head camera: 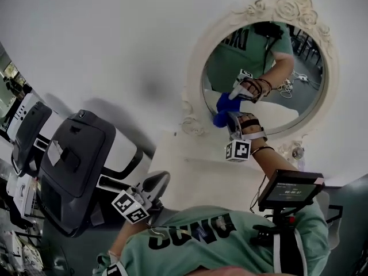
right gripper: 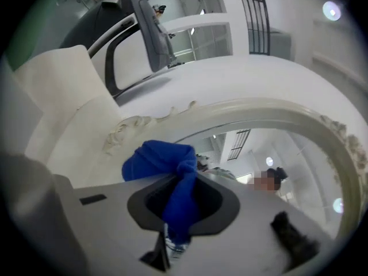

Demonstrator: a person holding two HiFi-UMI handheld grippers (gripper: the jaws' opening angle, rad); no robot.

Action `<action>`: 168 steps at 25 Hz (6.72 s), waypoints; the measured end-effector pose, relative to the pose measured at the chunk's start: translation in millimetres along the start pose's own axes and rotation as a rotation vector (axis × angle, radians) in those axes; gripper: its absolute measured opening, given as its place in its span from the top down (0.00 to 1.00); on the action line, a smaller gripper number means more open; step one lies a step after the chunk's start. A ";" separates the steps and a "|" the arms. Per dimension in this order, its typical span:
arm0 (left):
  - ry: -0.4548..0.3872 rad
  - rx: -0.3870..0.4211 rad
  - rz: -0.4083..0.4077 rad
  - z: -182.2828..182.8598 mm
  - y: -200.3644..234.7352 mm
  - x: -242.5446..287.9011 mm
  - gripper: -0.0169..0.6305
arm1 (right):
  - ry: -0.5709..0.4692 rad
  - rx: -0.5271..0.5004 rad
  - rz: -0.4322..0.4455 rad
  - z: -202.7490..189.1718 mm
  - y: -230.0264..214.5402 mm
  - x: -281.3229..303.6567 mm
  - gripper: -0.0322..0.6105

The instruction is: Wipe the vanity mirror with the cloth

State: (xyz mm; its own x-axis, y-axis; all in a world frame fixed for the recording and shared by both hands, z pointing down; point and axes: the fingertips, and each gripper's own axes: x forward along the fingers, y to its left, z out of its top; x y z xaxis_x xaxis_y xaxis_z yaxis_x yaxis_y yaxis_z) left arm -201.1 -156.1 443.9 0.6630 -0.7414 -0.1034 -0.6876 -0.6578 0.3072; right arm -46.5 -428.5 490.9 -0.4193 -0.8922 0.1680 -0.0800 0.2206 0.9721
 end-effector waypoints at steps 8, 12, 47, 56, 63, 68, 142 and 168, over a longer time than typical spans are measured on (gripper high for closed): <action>-0.090 0.072 -0.043 30.6 -10.2 11.3 0.96 | -0.029 -0.011 -0.477 15.7 -279.8 -68.5 0.87; -0.133 0.103 -0.050 43.7 -11.9 14.2 0.96 | 0.038 -0.028 -0.584 7.2 -355.4 -83.4 0.87; 0.109 -0.015 0.005 -23.9 -5.9 1.0 0.96 | 0.158 -0.094 0.147 -59.9 133.0 28.1 0.87; 0.003 0.042 -0.057 9.6 -13.3 8.3 0.96 | 0.036 -0.031 0.043 -21.4 -7.1 -17.1 0.87; -0.100 0.104 -0.096 39.4 -25.2 19.3 0.96 | 0.016 -0.029 -0.371 -7.2 -269.0 -81.5 0.87; -0.142 0.125 -0.096 49.0 -29.5 22.3 0.96 | 0.088 -0.084 -0.536 -17.7 -361.1 -94.1 0.87; -0.104 0.119 -0.159 36.0 -34.8 26.7 0.96 | 0.270 -0.142 -0.698 -58.0 -349.6 -103.7 0.87; 0.141 -0.036 -0.061 -24.6 -29.9 28.0 0.96 | 0.214 -0.105 0.081 -120.9 148.7 -9.8 0.87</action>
State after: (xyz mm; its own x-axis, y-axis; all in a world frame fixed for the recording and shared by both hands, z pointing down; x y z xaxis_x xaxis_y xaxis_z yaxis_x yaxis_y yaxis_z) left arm -154.7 -154.0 455.2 0.7401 -0.6725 0.0101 -0.6354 -0.6943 0.3380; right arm 55.0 -434.6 653.6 -0.2182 -0.9390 0.2658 0.0454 0.2623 0.9639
